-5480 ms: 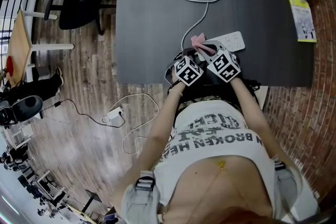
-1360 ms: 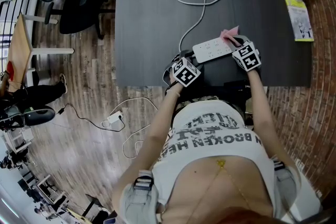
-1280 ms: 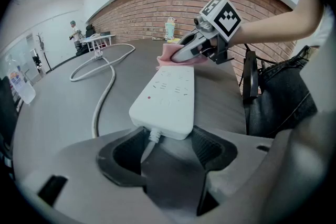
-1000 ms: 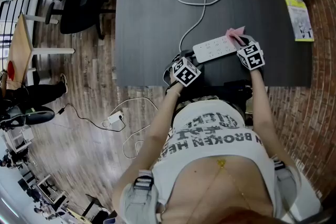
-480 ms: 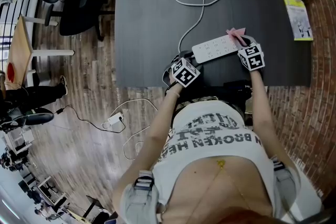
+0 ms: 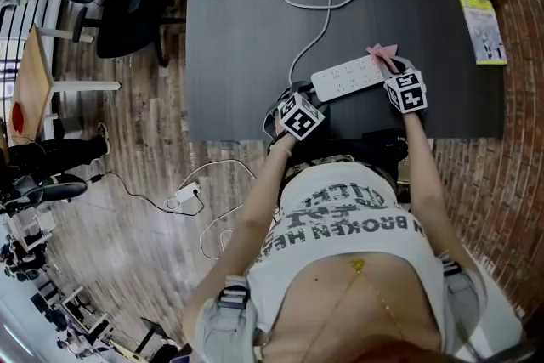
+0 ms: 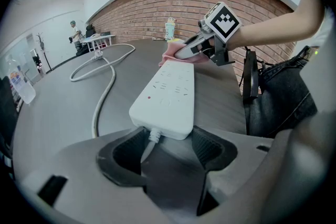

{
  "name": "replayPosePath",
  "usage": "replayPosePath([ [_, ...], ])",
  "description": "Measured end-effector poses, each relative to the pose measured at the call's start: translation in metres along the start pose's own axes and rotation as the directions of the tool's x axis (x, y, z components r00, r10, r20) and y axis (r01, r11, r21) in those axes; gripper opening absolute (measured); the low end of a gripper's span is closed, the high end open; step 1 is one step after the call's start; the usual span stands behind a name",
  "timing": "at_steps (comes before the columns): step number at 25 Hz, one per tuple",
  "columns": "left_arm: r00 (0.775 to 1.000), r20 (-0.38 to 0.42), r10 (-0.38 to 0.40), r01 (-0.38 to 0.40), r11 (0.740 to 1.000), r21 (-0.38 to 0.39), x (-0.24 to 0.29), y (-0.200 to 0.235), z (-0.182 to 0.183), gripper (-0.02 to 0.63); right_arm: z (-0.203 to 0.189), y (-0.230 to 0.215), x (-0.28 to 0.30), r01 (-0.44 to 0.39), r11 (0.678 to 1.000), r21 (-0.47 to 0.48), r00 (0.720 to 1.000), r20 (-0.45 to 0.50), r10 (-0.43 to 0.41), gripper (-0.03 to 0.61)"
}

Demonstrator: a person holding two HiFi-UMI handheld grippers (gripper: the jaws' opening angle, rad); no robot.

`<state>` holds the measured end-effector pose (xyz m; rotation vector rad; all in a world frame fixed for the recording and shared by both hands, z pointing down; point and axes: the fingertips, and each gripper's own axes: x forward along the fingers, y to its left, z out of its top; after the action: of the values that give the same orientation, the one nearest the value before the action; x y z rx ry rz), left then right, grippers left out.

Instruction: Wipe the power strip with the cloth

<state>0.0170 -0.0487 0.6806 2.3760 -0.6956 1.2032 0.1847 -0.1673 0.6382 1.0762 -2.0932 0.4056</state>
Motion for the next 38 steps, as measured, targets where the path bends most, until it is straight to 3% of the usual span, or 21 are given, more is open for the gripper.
replayPosePath([
  [4,1.000,0.000,-0.006,0.006,1.000,-0.001,0.001,-0.001,0.001,0.268,0.009,0.010,-0.009,-0.010,1.000,0.024,0.999,0.036,0.009,0.017],
  [9,1.000,0.002,-0.015,0.015,1.000,0.000,0.000,-0.004,0.003,0.268,0.045,0.063,-0.027,-0.161,0.982,-0.097,0.978,0.119,0.172,0.017],
  [12,1.000,0.001,-0.005,0.005,1.000,0.002,0.002,-0.002,0.001,0.268,0.058,0.103,-0.036,-0.265,0.946,-0.187,0.948,0.131,0.291,0.017],
  [15,1.000,0.000,-0.008,0.008,1.000,-0.001,0.001,-0.002,0.001,0.268,0.068,0.142,-0.041,-0.349,0.887,-0.302,0.910,0.119,0.398,0.017],
  [19,1.000,0.000,-0.005,0.005,1.000,0.000,0.002,-0.002,0.002,0.268,0.069,0.183,-0.038,-0.467,0.819,-0.334,0.850,0.084,0.519,0.017],
  [22,1.000,0.000,-0.005,0.005,1.000,0.000,0.003,-0.003,0.002,0.268,0.052,0.200,-0.027,-0.499,0.787,-0.362,0.844,0.003,0.536,0.017],
  [26,1.000,-0.002,-0.005,0.005,1.000,0.002,0.001,-0.001,0.001,0.268,0.035,0.216,-0.014,-0.542,0.773,-0.330,0.830,-0.064,0.555,0.017],
  [30,1.000,-0.003,-0.006,0.006,1.000,0.002,0.001,-0.001,0.001,0.268,0.020,0.223,-0.002,-0.548,0.777,-0.309,0.833,-0.120,0.540,0.017],
  [38,1.000,-0.003,-0.004,0.004,1.000,0.000,0.001,-0.002,0.001,0.268,0.020,0.225,0.000,-0.536,0.789,-0.300,0.840,-0.103,0.532,0.017],
])
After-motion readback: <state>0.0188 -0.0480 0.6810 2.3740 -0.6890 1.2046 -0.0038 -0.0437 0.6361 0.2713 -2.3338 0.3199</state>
